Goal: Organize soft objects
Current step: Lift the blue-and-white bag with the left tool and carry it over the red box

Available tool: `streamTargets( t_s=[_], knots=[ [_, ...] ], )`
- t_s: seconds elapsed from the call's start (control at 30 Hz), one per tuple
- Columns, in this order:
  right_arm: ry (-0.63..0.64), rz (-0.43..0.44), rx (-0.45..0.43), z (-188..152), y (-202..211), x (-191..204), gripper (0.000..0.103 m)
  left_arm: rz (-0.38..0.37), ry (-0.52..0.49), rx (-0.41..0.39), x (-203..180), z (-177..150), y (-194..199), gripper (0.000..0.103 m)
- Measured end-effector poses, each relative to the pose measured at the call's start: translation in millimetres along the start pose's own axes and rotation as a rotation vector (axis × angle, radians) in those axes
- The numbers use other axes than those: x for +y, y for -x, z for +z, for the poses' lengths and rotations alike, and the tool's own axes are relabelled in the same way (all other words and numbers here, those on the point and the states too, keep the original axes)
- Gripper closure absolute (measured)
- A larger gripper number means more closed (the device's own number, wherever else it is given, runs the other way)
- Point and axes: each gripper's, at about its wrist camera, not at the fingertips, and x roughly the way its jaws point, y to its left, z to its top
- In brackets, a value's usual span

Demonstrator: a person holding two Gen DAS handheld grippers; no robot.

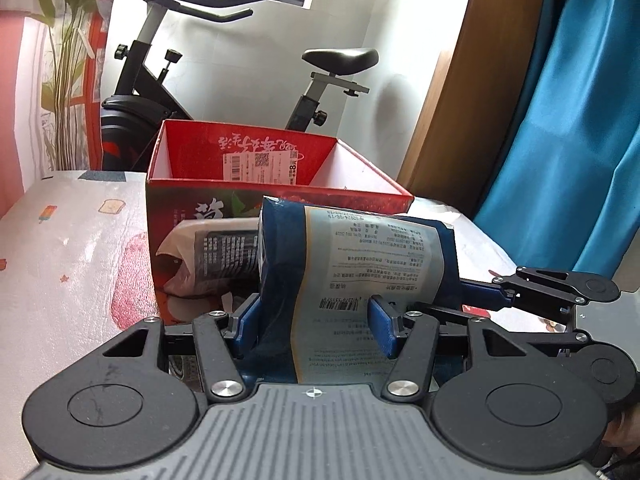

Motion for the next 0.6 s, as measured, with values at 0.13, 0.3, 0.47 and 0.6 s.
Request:
streamTargets(
  t_s=[0.13, 0.3, 0.47, 0.6],
  knots=[
    [0.026, -0.001, -0.026, 15, 4, -4, 0.074, -0.007, 0.005, -0.027, 0, 13, 5, 0.043],
    [0.051, -0.004, -0.047, 37, 5, -10, 0.074, -0.001, -0.018, -0.05, -5, 31, 6, 0.043],
    [0.074, 0.001, -0.069, 66, 6, -19, 0.074, -0.007, -0.028, -0.098, -7, 50, 12, 0.043],
    [0.081, 0.016, -0.081, 93, 0, -31, 0.074, 0.003, -0.046, -0.129, -8, 65, 8, 0.043]
  ],
)
